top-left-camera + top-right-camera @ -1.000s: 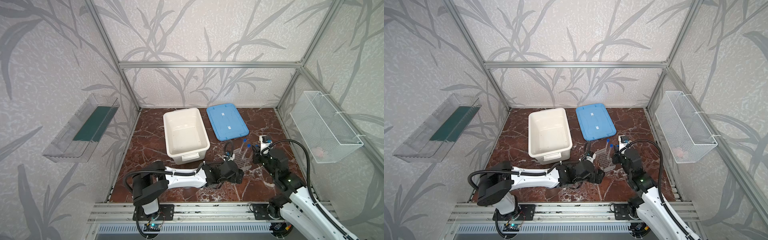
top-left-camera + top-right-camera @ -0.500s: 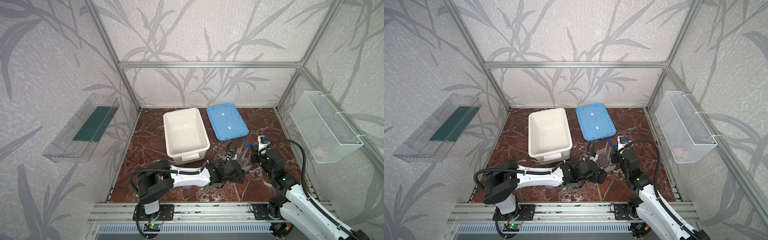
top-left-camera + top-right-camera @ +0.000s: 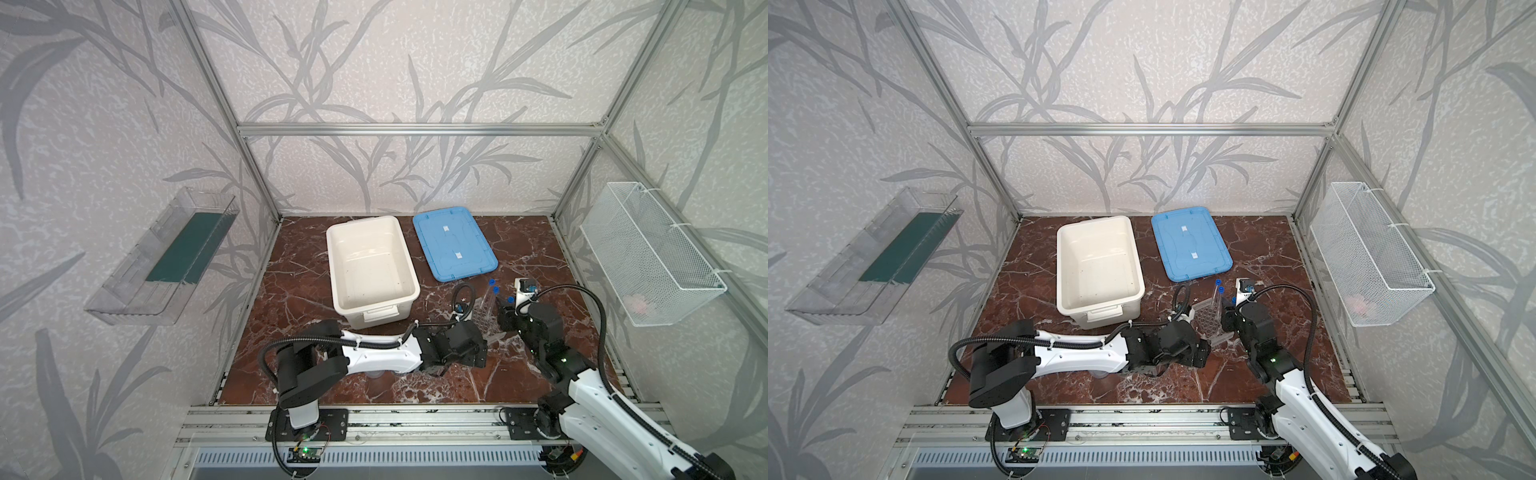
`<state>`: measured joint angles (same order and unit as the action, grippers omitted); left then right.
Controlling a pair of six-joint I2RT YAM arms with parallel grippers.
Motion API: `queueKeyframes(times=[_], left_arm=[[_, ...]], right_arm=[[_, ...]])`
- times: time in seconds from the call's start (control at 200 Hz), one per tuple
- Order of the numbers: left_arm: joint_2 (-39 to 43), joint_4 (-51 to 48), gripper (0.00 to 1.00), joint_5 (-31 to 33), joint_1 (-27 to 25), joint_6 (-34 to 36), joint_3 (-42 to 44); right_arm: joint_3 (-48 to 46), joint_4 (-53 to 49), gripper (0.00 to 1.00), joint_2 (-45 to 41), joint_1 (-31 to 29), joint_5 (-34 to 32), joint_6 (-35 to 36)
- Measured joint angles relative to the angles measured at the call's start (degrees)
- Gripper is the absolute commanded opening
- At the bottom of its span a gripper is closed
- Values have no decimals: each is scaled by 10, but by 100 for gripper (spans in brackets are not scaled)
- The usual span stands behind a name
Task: Organize the chemistry lab equipment
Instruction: 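Lower the tube into the rack with the right gripper while the left opens, then move the left gripper to the white bin's rim while the right withdraws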
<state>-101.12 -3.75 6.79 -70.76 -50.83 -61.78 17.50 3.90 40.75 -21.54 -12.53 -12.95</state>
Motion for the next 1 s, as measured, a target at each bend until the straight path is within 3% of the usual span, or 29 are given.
queueKeyframes(times=[0.33, 0.47, 0.64, 0.86, 0.93, 1.0], left_arm=[[63, -126, 77, 102, 0, 26, -2], [138, -165, 78, 137, 1, 69, -2], [249, -222, 80, 129, 21, 167, -45], [304, -347, 71, 113, 179, 267, -210], [310, -381, 63, 114, 236, 284, -236], [313, -407, 62, 106, 299, 299, -244]], right_arm=[[12, -117, 99, -139, 0, -25, -44], [54, -196, 99, -166, 0, -23, -60], [115, -271, 99, -192, 1, 0, -73], [173, -296, 99, -157, 1, 92, -70], [188, -296, 99, -132, -2, 119, -69], [203, -296, 99, -110, -10, 137, -67]])
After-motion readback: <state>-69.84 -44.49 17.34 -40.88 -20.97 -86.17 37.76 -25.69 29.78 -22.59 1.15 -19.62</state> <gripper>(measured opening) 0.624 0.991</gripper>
